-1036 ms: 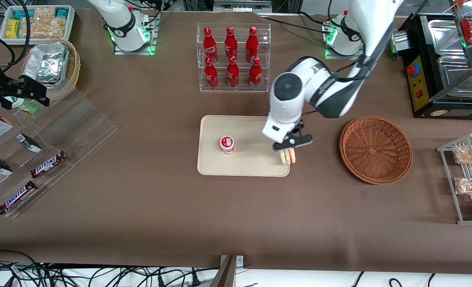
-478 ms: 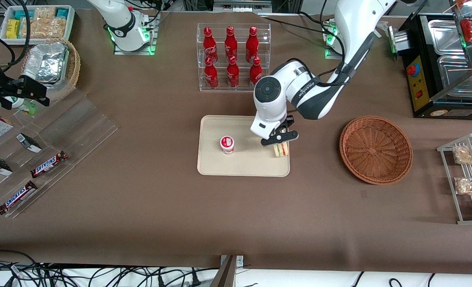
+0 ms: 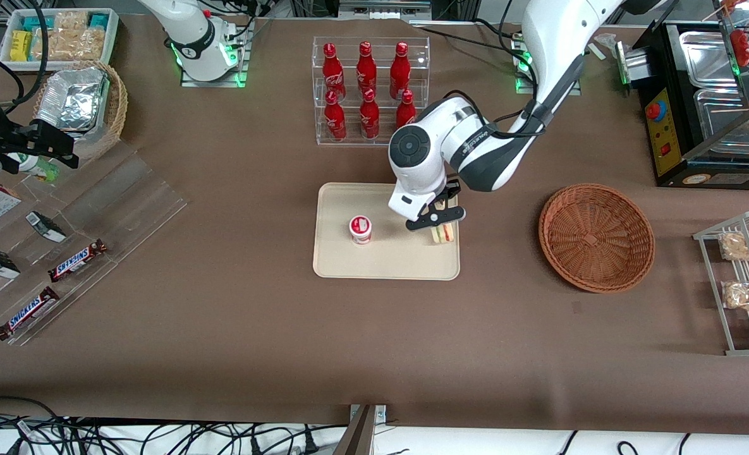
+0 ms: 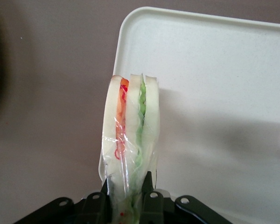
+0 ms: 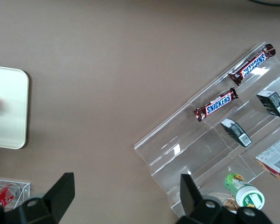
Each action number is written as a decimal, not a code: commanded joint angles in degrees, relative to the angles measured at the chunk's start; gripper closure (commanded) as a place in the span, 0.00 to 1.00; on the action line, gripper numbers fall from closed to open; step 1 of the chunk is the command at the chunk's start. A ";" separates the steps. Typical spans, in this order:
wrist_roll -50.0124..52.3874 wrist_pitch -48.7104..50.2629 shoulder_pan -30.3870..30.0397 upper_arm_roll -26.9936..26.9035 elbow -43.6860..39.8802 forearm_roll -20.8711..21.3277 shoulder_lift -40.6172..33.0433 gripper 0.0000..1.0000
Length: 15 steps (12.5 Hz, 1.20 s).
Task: Place sandwich from basket to tray
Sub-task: 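Lower the held sandwich onto the tray beside the red-and-white cup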
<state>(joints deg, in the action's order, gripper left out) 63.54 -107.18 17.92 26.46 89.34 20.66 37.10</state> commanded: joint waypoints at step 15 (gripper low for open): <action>-5.62 0.39 3.88 -0.26 -7.60 -1.93 7.37 0.74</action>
<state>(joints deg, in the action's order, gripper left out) 59.38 -107.09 21.23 26.52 84.38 19.26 42.75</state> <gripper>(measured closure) 0.736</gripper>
